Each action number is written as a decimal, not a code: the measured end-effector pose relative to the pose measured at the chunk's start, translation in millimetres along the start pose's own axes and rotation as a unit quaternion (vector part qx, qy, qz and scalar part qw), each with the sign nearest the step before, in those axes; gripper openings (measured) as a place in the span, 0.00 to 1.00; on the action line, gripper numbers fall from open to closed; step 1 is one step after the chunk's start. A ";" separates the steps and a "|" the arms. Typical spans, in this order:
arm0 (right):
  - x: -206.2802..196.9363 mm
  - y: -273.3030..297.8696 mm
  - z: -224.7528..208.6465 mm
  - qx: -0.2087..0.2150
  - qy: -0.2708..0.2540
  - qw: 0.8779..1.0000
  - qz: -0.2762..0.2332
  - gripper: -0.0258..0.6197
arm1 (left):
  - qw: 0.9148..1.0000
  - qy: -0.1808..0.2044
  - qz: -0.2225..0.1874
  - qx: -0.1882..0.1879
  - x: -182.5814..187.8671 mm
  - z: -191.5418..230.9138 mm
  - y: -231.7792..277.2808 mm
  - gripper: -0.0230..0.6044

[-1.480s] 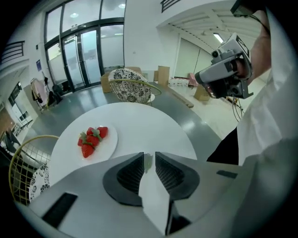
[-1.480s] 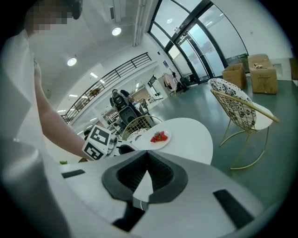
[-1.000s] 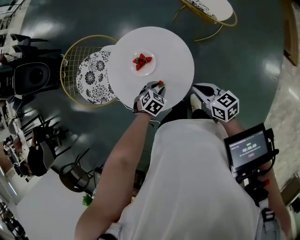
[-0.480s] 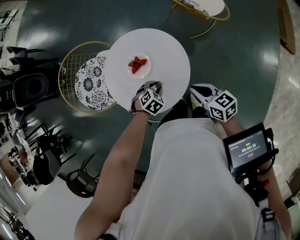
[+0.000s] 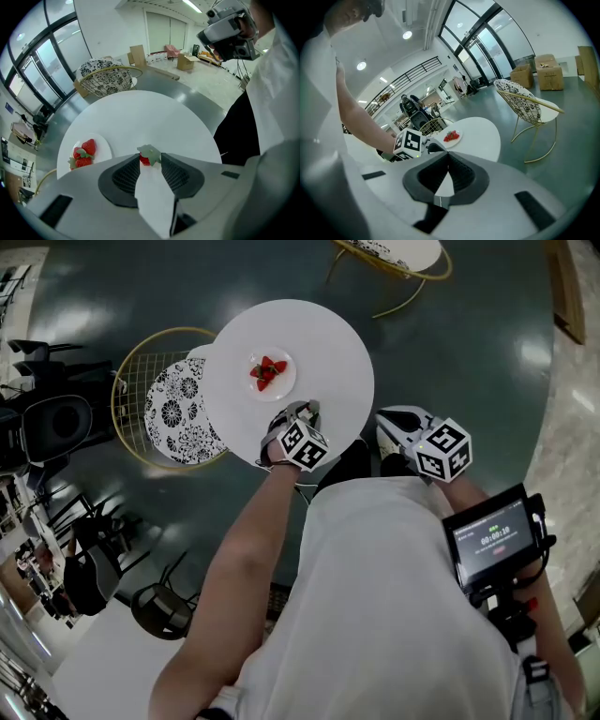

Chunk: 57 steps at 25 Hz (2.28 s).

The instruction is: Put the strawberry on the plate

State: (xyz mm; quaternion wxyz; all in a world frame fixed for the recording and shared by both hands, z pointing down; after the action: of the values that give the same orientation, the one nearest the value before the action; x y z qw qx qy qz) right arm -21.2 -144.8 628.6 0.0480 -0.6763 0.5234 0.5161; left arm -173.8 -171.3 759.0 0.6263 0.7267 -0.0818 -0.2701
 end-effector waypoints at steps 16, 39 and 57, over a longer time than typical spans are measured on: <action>-5.1 -12.7 -2.2 -0.009 0.003 1.000 0.009 0.05 | 1.000 -0.001 -0.028 0.009 13.8 5.0 -4.3 0.23; 46.8 34.7 23.5 0.051 -0.039 0.997 0.032 0.05 | 0.981 -0.150 -0.079 0.099 8.6 79.2 -71.0 0.23; 37.0 26.1 12.6 0.018 -0.013 0.999 0.034 0.05 | 0.986 -0.142 0.014 0.089 10.7 93.8 -28.0 0.23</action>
State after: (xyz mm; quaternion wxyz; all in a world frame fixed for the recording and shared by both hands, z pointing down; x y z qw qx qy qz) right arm -52.1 -173.2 607.4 0.0499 -0.6503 0.5547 0.5166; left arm -217.4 -251.7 722.6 0.5450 0.7326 -0.2033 -0.3535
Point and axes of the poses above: the fingertips, and each gripper's own axes: y forward along the fingers, z to its left, x out of its top, the point moved 1 cm from there along -y, backward along the fingers, and after that the axes turned 7 degrees about -y, right-handed, at the moved point
